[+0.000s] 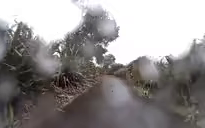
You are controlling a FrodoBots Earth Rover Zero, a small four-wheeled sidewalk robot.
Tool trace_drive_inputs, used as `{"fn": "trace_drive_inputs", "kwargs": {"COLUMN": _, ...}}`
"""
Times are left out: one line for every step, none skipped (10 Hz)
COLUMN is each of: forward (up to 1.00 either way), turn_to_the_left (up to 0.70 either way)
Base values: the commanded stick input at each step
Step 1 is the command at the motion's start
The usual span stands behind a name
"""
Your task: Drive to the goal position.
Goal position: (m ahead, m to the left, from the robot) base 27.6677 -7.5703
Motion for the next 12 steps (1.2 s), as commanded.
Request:
{"fn": "trace_drive_inputs", "kwargs": {"forward": 0.85, "turn_to_the_left": 0.00}}
{"fn": "trace_drive_inputs", "kwargs": {"forward": 0.85, "turn_to_the_left": 0.00}}
{"fn": "trace_drive_inputs", "kwargs": {"forward": 0.85, "turn_to_the_left": 0.00}}
{"fn": "trace_drive_inputs", "kwargs": {"forward": 0.85, "turn_to_the_left": 0.00}}
{"fn": "trace_drive_inputs", "kwargs": {"forward": 0.85, "turn_to_the_left": -0.34}}
{"fn": "trace_drive_inputs", "kwargs": {"forward": 0.85, "turn_to_the_left": -0.34}}
{"fn": "trace_drive_inputs", "kwargs": {"forward": 0.85, "turn_to_the_left": -0.34}}
{"fn": "trace_drive_inputs", "kwargs": {"forward": 0.85, "turn_to_the_left": -0.23}}
{"fn": "trace_drive_inputs", "kwargs": {"forward": 0.85, "turn_to_the_left": 0.00}}
{"fn": "trace_drive_inputs", "kwargs": {"forward": 0.85, "turn_to_the_left": 0.00}}
{"fn": "trace_drive_inputs", "kwargs": {"forward": 0.85, "turn_to_the_left": 0.00}}
{"fn": "trace_drive_inputs", "kwargs": {"forward": 0.85, "turn_to_the_left": 0.00}}
